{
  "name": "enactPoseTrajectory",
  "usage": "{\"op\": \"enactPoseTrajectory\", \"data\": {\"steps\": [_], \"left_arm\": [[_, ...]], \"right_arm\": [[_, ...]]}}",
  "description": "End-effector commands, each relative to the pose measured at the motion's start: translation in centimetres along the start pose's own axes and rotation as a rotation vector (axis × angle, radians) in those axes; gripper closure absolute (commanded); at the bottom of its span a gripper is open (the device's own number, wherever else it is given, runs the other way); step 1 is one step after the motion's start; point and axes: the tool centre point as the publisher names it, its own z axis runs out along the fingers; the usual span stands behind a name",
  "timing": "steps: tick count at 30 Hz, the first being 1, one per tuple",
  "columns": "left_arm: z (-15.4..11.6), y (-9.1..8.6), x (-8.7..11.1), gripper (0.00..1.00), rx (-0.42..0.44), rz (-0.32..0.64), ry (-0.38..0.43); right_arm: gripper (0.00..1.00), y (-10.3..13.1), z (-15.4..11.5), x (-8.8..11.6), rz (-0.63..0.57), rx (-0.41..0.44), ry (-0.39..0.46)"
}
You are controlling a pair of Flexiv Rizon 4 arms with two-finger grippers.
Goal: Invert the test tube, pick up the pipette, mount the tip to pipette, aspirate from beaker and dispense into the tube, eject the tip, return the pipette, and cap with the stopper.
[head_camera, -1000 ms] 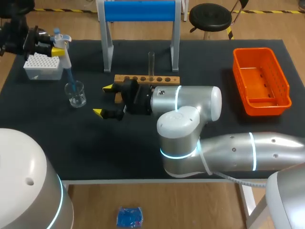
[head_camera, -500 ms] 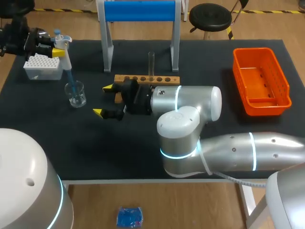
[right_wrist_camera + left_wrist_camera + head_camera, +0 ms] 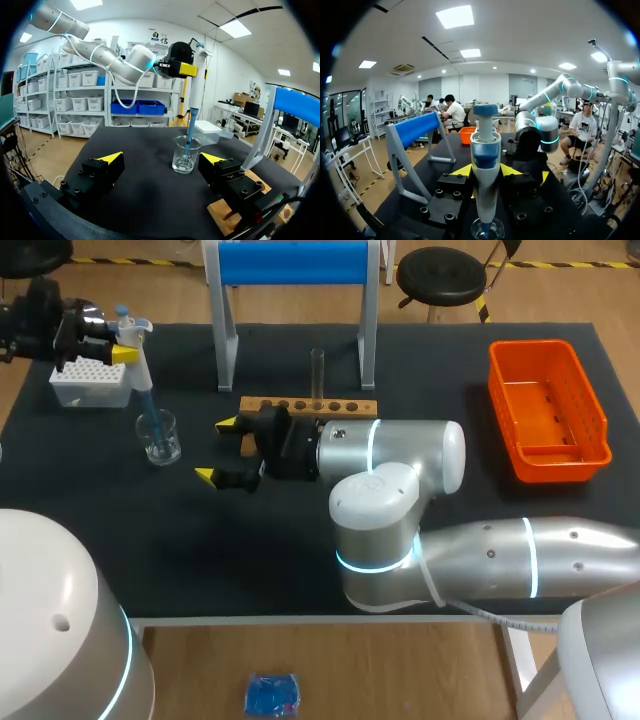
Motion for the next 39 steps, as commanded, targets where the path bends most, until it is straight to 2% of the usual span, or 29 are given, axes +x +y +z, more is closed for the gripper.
{"op": "enactPoseTrajectory", "data": {"steps": [1,14,39], "left_arm": [[-0.1,0.23,-0.29,1.0,0.002,-0.004,0.007],[-0.02,0.76,-0.35,1.0,0.006,-0.019,0.006],[-0.2,0.71,-0.33,1.0,0.022,-0.019,-0.001]], "right_arm": [[0.0,0.01,-0.19,-0.06,0.0,0.001,0.003],[0.0,0.01,-0.19,-0.06,0.0,0.001,0.003],[0.0,0.01,-0.19,-0.06,0.0,0.001,0.003]]}}
